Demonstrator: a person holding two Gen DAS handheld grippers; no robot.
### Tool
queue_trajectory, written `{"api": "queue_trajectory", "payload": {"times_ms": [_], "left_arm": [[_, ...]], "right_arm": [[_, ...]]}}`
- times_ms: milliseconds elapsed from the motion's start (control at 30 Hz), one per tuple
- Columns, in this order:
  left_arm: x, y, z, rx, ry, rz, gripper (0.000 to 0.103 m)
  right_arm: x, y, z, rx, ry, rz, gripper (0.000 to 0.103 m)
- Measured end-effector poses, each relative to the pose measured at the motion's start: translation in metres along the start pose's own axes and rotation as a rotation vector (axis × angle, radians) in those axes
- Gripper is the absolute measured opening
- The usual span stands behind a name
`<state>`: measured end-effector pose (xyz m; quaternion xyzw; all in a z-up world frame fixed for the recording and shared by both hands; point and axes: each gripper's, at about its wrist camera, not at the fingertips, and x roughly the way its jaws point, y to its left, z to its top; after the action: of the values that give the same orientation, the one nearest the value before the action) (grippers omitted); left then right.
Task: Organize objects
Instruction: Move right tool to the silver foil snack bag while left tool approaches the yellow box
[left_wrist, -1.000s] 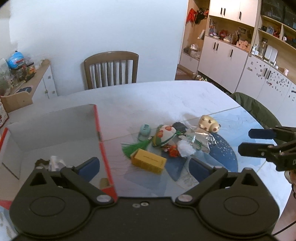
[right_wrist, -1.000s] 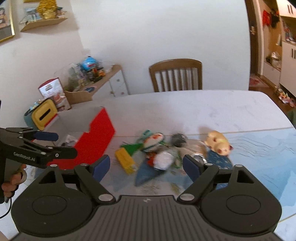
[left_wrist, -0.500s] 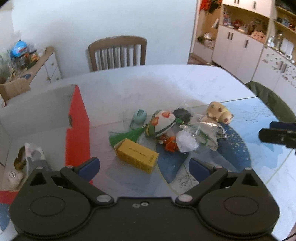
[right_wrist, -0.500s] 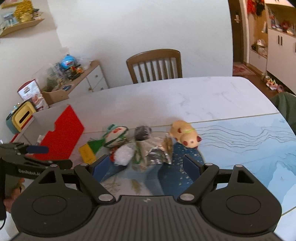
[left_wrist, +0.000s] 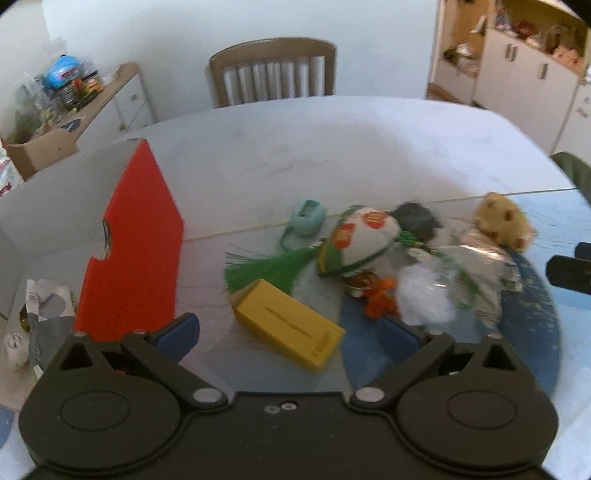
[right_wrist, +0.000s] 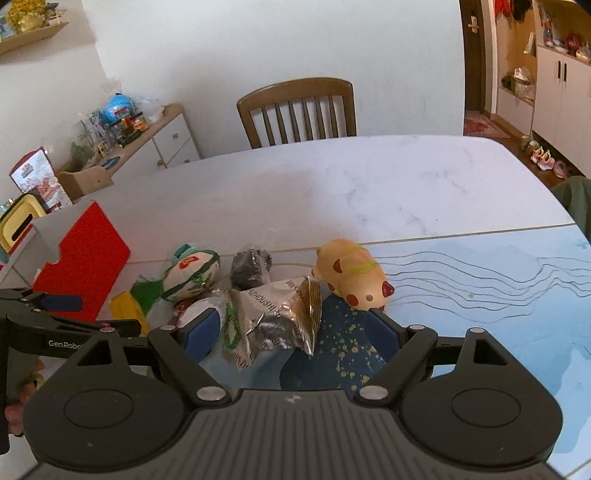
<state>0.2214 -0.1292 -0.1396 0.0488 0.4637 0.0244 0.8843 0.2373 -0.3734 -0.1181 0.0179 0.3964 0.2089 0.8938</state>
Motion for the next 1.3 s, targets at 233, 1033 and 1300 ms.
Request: {"api": "queue_trajectory", "payload": {"times_ms": [233,1033,1300], "left_arm": [[0.012,0.001,0.012,-0.023,0.02,0.024,0.099],[0.039,0.02,0.005,-0.199,0.143,-0.016,0.073],[0.033,0.027,0.005,-0.22,0.118,-0.036,0.038]], "right_arm": [[0.033,0.005,0.004,-0.026,0.044,-0.007,0.086],[0.074,0.003,0.003,0.042,0.104,0.048,0.069],[0.068,0.006,0.0,0.066,0.096,0.085,0.049]]}}
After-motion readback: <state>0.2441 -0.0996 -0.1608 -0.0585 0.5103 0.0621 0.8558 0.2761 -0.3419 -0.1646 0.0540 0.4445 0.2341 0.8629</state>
